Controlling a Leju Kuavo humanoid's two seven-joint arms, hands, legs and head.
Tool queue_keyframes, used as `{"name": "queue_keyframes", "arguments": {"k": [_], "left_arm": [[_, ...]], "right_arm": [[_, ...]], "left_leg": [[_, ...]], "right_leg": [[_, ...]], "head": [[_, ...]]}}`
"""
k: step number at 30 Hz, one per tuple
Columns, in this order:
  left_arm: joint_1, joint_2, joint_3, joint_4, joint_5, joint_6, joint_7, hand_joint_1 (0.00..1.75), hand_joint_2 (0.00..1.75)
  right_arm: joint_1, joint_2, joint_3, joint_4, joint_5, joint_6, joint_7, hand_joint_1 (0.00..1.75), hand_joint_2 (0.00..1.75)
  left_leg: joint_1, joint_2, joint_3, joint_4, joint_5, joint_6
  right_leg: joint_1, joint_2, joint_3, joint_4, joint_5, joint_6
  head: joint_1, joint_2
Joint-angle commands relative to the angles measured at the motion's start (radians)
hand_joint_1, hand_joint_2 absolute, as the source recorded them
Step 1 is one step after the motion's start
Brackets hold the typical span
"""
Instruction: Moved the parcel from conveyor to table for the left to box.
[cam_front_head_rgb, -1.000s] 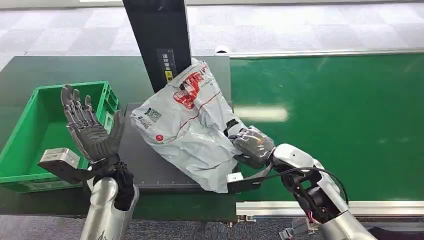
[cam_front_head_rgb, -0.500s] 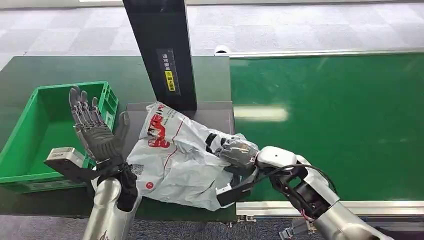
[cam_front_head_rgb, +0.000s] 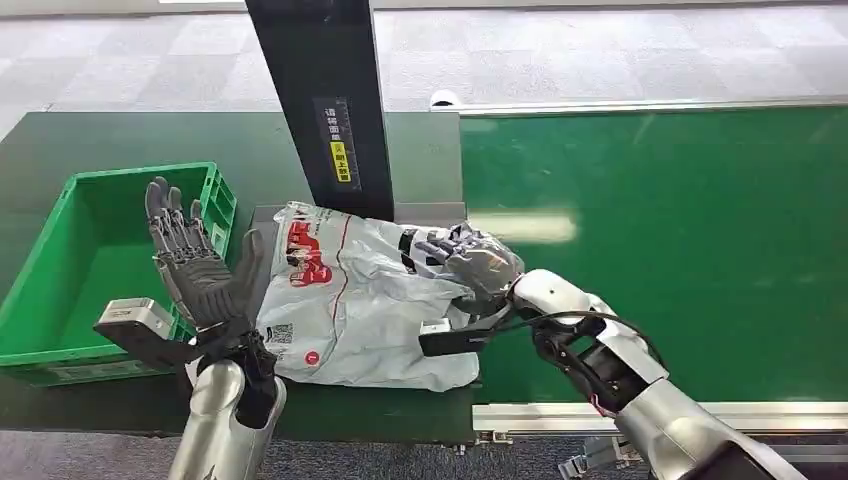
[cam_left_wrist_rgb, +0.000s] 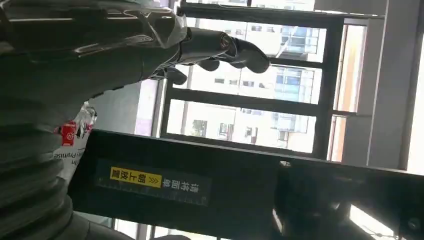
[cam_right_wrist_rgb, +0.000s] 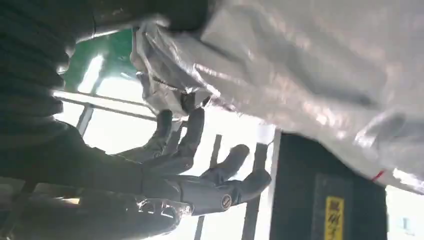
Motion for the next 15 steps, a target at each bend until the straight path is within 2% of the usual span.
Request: {"name": "queue_keyframes", "arguments": {"k": [1, 4, 7, 15], "left_arm": [[-0.021, 0.029, -0.032, 0.088, -0.001, -0.015, 0.003, 0.00, 1.75], [-0.023, 0.035, -0.039, 0.101, -0.003, -0.020, 0.003, 0.00, 1.75], [-0.031, 0.047, -0.063, 0.133, -0.015, -0.035, 0.010, 0.00, 1.75], [-0.082, 0.083, -0.145, 0.264, -0.158, -0.098, 0.140, 0.00, 1.75]], "right_arm": [[0.026, 0.051, -0.182, 0.018, -0.214, 0.134, -0.118, 0.00, 1.75], [0.024, 0.062, -0.206, 0.015, -0.232, 0.130, -0.120, 0.00, 1.75], [0.031, 0.084, -0.267, 0.009, -0.306, 0.176, -0.160, 0.00, 1.75], [0.064, 0.087, -0.433, -0.120, -0.468, 0.236, -0.202, 0.00, 1.75]], "left_leg": [[-0.001, 0.001, 0.005, -0.004, 0.001, 0.000], [-0.001, 0.001, 0.003, -0.002, 0.000, 0.000], [-0.001, 0.002, 0.002, -0.002, 0.000, 0.000], [-0.001, 0.000, 0.002, -0.001, 0.000, 0.000]], "right_leg": [[-0.001, -0.002, 0.005, -0.003, 0.000, 0.001], [-0.001, -0.001, 0.002, -0.001, 0.000, 0.001], [-0.001, 0.000, 0.002, -0.001, 0.000, 0.001], [-0.001, -0.002, 0.002, -0.001, 0.000, 0.001]], "head": [[0.000, 0.000], [0.000, 0.000], [0.000, 0.000], [0.000, 0.000]]}}
